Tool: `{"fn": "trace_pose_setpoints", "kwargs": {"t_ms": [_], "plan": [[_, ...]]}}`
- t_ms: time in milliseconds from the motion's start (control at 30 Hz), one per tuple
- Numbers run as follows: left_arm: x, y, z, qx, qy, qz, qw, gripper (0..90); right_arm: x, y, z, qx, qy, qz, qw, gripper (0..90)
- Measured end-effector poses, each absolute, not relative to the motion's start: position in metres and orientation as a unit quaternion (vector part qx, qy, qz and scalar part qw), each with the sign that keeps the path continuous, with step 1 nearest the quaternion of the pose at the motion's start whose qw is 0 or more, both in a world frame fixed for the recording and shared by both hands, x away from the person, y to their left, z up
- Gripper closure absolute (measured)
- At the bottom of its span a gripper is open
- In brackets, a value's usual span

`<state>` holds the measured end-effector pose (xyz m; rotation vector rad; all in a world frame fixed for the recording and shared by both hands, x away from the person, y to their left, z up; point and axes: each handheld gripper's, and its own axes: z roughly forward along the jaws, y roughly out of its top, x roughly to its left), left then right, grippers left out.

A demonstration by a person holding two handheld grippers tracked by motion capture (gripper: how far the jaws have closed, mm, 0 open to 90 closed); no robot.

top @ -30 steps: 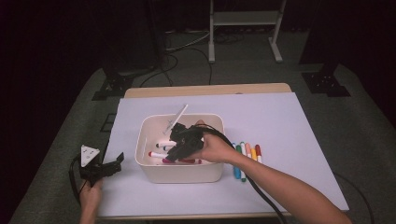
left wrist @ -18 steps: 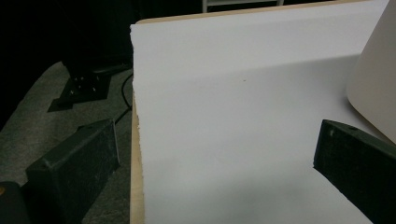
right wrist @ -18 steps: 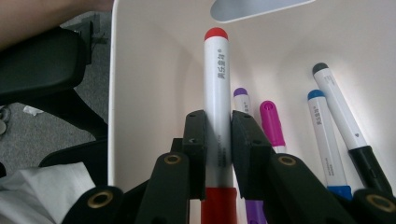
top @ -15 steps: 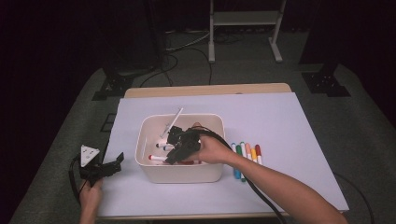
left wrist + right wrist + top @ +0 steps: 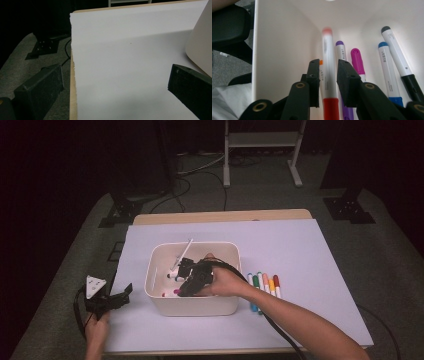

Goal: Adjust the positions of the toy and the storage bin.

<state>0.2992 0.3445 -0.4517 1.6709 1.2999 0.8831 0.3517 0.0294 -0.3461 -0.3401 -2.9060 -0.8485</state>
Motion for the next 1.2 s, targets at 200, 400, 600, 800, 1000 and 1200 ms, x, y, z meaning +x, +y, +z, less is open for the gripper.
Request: {"fn": "trace_pose_setpoints", "kwargs": {"t_ms": [200,400,600,800,1000,1200], "plan": [[0.299,0.344,-0.452,0.666,0.516,0.350,0.409,0.0,0.351,0.019,-0.336,-0.118,-0.948,-0.293,0.037,65.8],[0.299,0.344,-0.452,0.666,0.515,0.352,0.409,0.0,0.350,-0.004,-0.317,-0.126,-0.939,-0.319,0.025,61.2],[0.299,0.344,-0.452,0.666,0.515,0.353,0.408,0.0,0.348,-0.034,-0.300,-0.147,-0.925,-0.350,0.017,53.5],[0.299,0.344,-0.452,0.668,0.514,0.354,0.406,0.0,0.346,-0.067,-0.290,-0.168,-0.914,-0.369,0.000,49.2],[0.299,0.343,-0.452,0.668,0.513,0.355,0.405,0.0,0.342,-0.095,-0.283,-0.187,-0.907,-0.378,-0.012,47.3],[0.299,0.343,-0.452,0.668,0.513,0.356,0.405,0.0,0.338,-0.126,-0.283,-0.214,-0.899,-0.383,-0.022,45.3]]}}
